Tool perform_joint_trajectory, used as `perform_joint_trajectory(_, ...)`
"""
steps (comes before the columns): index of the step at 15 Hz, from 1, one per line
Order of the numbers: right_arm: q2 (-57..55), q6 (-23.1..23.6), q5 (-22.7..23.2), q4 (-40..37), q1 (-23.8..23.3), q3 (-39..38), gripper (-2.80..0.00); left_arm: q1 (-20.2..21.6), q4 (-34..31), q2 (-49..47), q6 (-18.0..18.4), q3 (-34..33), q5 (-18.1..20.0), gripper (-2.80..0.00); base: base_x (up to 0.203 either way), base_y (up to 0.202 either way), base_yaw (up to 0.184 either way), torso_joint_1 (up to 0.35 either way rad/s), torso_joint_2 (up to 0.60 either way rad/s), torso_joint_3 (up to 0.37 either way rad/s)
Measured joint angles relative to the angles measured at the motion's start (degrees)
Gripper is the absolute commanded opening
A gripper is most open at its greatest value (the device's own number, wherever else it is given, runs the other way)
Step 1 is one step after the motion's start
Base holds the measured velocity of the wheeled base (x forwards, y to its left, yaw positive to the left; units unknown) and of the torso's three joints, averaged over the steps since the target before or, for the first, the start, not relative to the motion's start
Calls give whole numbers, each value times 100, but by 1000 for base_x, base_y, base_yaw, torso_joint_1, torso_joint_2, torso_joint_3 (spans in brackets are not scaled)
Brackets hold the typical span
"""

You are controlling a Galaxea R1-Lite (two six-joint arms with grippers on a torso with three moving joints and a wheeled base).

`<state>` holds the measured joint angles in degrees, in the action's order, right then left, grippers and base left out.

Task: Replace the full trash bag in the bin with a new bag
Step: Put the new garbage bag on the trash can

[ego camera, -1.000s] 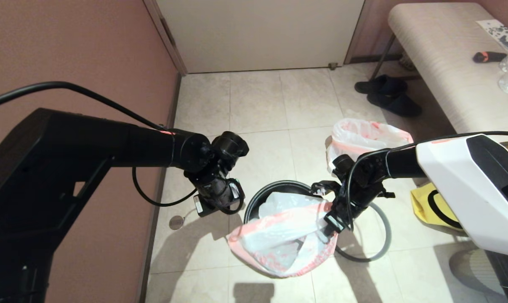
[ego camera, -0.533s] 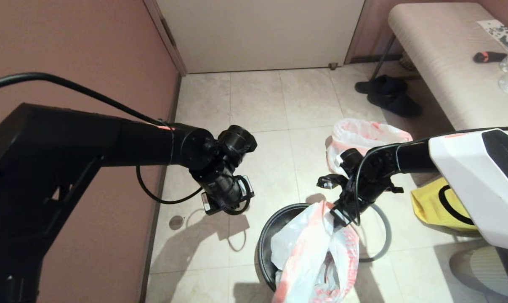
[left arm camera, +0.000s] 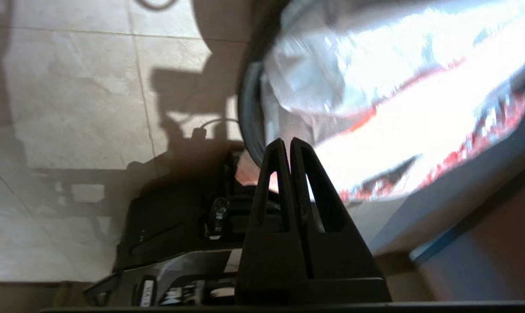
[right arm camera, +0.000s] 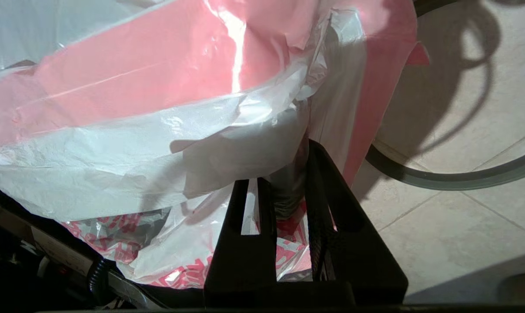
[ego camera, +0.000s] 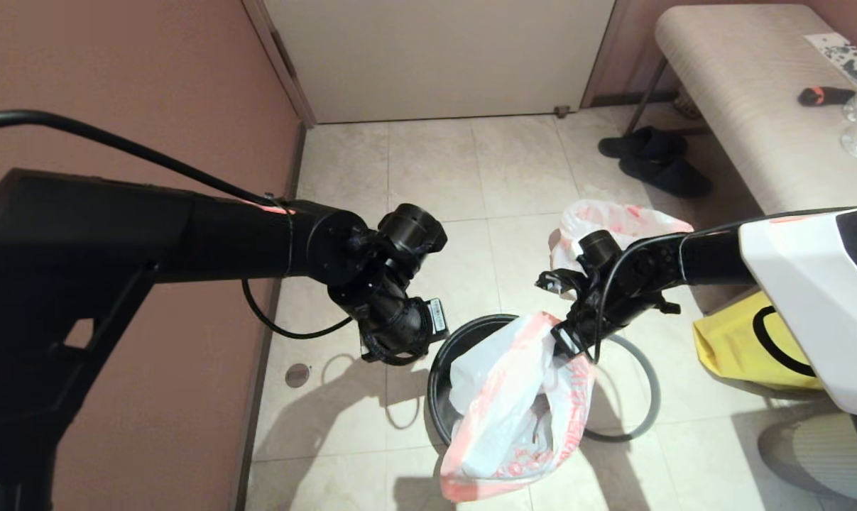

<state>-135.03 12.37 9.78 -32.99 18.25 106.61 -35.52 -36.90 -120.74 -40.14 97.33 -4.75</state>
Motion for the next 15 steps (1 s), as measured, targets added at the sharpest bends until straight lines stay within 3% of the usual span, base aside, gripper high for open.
perform_joint_trajectory(4,-82,-3,97,2,38,0,-280,184,106,-135,1346,93,749,-280,0,0,0,0,0,0)
perform_joint_trajectory(10,-166,29,260,0,24,0,-280,1135,90,-638,4109,491,3493,-280,0,0,0,0,0,0)
perform_joint_trajectory(11,-179,30,265,9,2,0,-280,1182,38,-806,4313,733,3657,-280,0,0,0,0,0,0)
perform_joint_trajectory(15,-218,36,348,20,-40,0,-280,1061,166,-1410,4446,1425,3840,-280,0,0,0,0,0,0)
